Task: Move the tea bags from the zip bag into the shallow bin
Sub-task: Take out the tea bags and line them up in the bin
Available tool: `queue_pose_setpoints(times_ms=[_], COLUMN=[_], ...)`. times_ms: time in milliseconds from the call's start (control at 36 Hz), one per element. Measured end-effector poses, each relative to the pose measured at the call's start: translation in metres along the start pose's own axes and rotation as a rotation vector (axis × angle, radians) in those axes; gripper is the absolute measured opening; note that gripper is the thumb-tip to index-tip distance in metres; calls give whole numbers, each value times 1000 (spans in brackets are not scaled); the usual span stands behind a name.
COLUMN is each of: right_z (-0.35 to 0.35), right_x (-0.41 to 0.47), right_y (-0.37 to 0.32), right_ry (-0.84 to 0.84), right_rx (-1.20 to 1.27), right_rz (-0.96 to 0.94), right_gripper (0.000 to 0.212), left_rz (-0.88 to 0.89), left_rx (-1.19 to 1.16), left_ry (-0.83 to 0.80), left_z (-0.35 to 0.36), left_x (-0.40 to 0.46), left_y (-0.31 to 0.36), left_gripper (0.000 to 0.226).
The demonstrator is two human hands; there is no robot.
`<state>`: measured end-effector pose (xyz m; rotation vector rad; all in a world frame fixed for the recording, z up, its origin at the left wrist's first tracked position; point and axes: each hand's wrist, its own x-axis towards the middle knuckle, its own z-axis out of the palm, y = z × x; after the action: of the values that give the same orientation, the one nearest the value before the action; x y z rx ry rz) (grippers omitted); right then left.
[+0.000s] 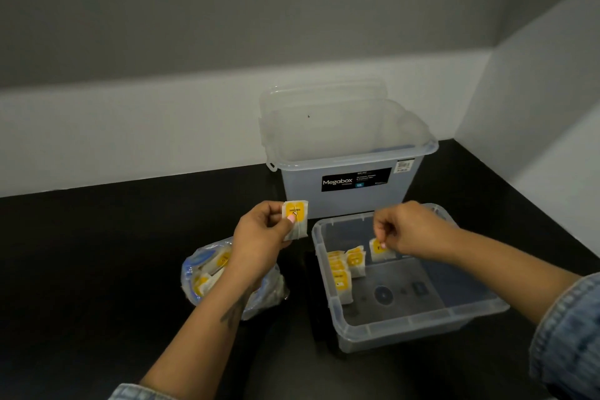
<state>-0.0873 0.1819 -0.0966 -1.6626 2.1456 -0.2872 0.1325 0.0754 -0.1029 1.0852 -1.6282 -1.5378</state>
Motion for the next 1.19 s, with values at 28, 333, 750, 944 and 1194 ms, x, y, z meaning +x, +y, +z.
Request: queue_pose_setpoints(times_ms=[28,333,750,944,1194], right_z=[6,51,54,47,53], right_x=[1,23,21,5,-6], right_y=[1,13,12,18,10], right_ry=[-15,-52,-23,-21,-453], right_rx=[-5,-59,-241,-328,-410], right_rz=[2,-65,-201,-255,-211], right_gripper=[21,36,10,18,36], left_rz=[2,20,19,37,80], left_rx=[-4,3,-7,-5,-20], left_ry=[0,21,59,57,4], left_z=[1,12,18,22,34], left_x=[-1,-7,-16,-16,-19], left_y=[0,-3,-6,-5,-3], left_gripper=[14,15,15,14,13])
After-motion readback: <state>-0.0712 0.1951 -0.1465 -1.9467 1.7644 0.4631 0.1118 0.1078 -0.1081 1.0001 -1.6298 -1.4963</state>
